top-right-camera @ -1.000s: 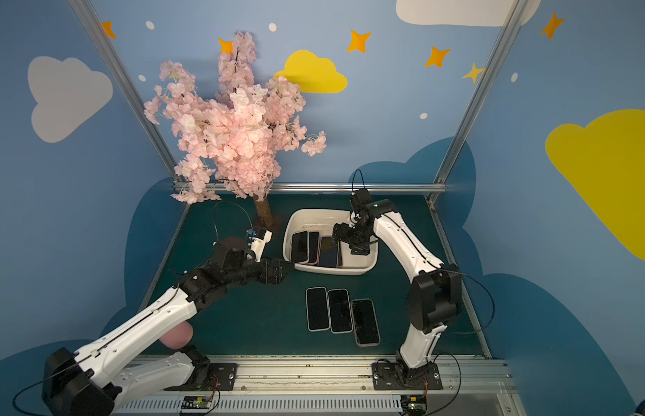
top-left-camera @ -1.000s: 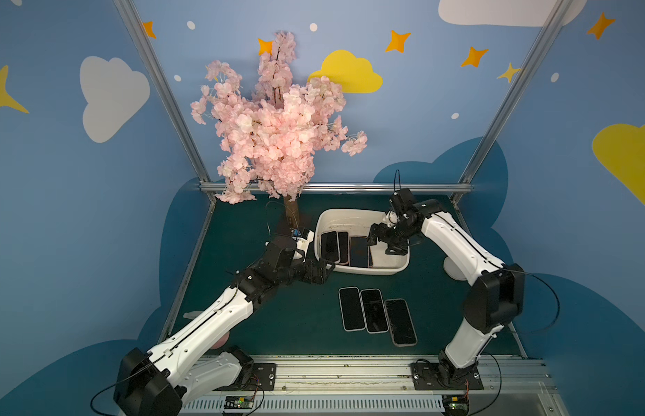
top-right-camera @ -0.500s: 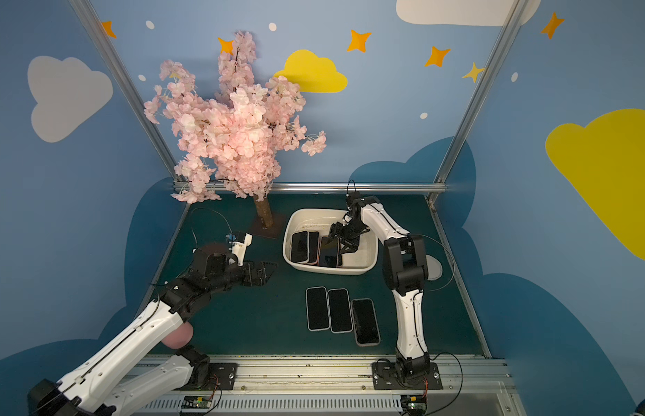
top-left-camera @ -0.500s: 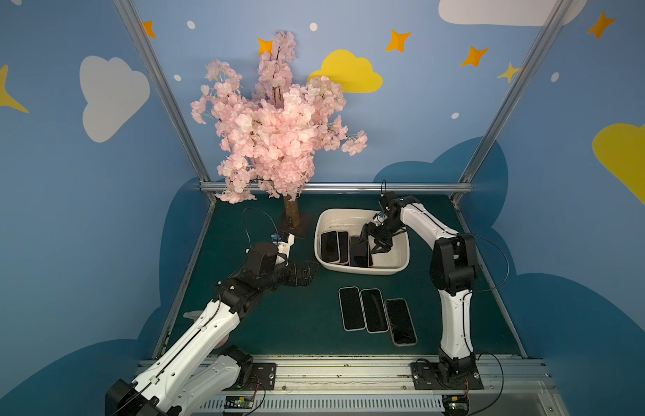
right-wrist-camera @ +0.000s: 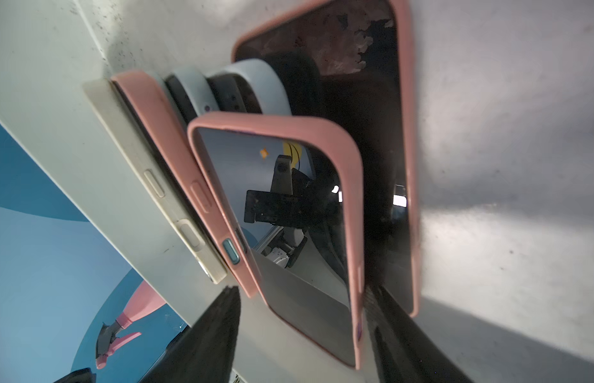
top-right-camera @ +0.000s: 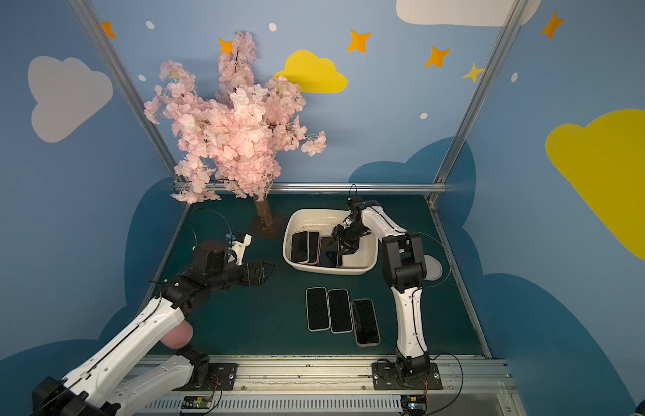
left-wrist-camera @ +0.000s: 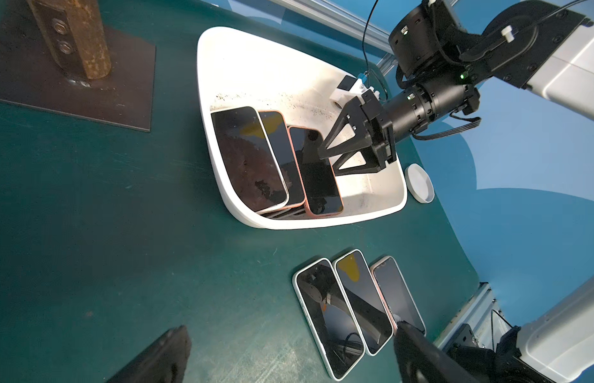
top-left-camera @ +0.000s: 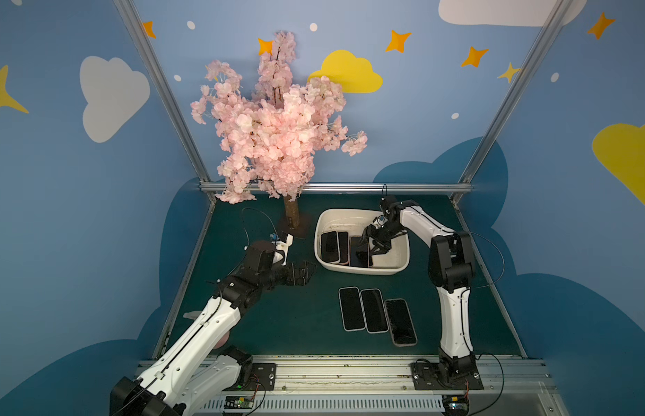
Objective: Take the phone out of the storage box
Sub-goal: Pick up the phone from the storage box.
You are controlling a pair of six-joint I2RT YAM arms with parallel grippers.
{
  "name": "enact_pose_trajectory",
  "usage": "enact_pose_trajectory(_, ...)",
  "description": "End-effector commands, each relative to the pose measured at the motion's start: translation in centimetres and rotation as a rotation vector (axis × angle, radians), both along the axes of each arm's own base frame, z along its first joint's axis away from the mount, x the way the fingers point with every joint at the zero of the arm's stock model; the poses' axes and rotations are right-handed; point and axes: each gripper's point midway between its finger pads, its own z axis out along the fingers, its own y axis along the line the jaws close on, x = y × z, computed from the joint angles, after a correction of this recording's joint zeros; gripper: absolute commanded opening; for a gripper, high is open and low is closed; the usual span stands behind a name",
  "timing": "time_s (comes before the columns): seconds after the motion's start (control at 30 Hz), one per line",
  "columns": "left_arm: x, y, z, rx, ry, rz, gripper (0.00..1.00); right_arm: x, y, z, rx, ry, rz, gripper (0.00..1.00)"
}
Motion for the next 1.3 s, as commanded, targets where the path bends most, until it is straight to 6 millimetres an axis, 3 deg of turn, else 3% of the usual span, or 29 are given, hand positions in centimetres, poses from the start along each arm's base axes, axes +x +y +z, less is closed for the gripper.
enact_pose_trajectory(0.0,-0.2,-0.2,0.5,-0.013,-0.006,-0.021,1.00,-0.2,0.8,-1.0,0.056,0.014,0.000,0.62)
enact_pose_trajectory(0.27,-0.3,0.0,0.0,-0.016,0.002,-0.007,1.00,-0.4,1.8,-1.0,0.171,-0.028,-0.017,0.51)
enact_pose_trajectory(0.5,-0.3,0.0,-0.2,-0.016,0.011,-0.006,1.00,-0.3,2.4,-0.6,0.245,-0.072,-0.036,0.47)
enact_pose_trajectory(0.93,0.3,-0.3,-0.6,-0.024,0.027,0.005,1.00,0.4,2.4,-0.1,0.279,-0.118,-0.050,0.21)
enact_pose_trajectory(1.1,0.7,-0.4,-0.7,-0.026,0.028,0.008,1.00,1.0,1.6,0.6,0.286,-0.139,-0.065,0.12)
enact_pose_trajectory(1.27,1.4,-0.8,-0.6,-0.031,0.030,0.005,1.00,1.7,0.0,2.2,0.296,-0.174,-0.094,0.11)
